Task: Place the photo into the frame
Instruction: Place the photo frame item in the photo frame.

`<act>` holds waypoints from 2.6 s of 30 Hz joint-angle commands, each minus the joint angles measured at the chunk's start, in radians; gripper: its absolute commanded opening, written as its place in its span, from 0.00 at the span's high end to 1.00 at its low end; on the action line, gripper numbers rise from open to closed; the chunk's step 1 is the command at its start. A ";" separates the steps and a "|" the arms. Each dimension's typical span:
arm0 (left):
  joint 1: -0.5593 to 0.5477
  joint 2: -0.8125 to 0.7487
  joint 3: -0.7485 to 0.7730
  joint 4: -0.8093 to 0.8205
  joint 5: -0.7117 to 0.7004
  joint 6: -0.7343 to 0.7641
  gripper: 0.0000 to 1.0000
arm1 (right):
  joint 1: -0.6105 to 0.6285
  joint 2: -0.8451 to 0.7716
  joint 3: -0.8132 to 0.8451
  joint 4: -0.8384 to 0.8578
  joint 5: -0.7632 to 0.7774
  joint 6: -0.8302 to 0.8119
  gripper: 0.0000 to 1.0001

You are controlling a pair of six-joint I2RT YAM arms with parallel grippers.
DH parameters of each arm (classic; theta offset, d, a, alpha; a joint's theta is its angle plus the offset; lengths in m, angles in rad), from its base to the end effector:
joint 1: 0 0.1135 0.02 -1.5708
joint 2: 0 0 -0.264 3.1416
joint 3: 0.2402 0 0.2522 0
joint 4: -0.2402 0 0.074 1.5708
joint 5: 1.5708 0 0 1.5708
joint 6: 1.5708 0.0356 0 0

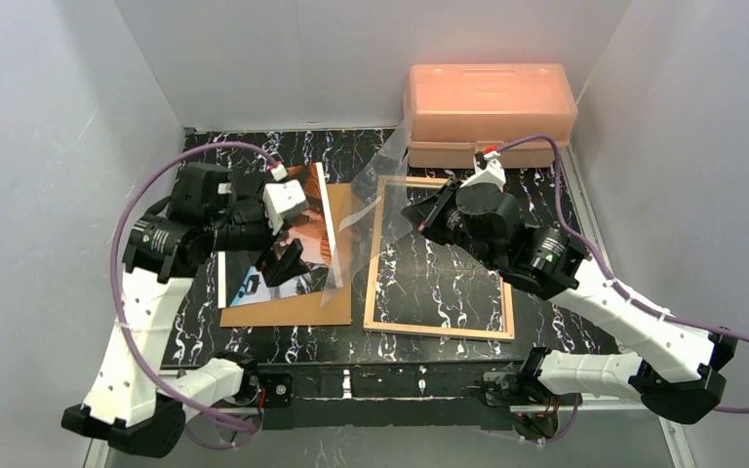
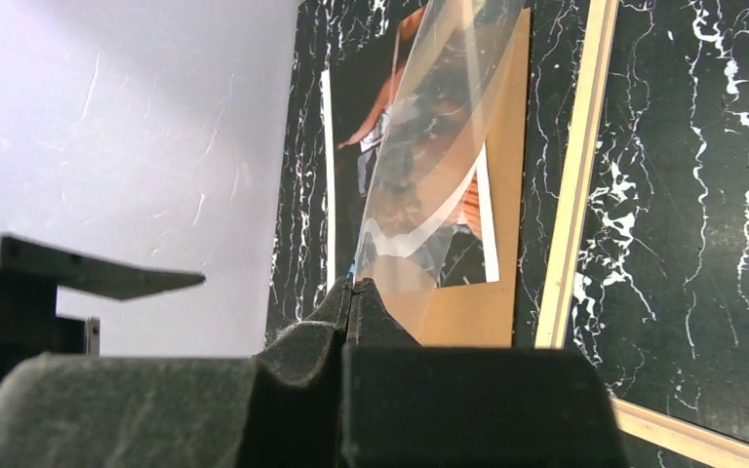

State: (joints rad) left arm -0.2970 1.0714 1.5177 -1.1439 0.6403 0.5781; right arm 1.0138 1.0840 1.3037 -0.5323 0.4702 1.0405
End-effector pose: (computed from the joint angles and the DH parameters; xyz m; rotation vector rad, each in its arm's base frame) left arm 0.1537 -0.0693 0.4392 1.2061 1.7972 -0.5624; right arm 0.1316 0.1809 0.4263 0.3637 1.9333 0.9669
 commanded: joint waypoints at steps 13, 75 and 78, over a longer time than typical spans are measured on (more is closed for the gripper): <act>-0.374 -0.136 -0.159 0.219 -0.414 -0.149 0.12 | -0.004 0.071 0.068 0.263 0.024 0.189 0.99; -0.477 -0.305 -0.586 0.551 -0.544 0.037 1.00 | -0.254 -0.056 -0.430 0.325 -0.120 0.532 0.01; -0.476 -0.316 -0.600 0.552 -0.533 0.042 1.00 | -0.267 -0.017 -0.449 0.373 -0.192 0.534 0.01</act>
State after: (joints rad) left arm -0.7692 0.7807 0.9318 -0.5869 0.0795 0.6186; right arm 0.7616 1.0355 0.8692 -0.2966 0.3965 1.5654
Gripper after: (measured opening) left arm 0.009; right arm 0.984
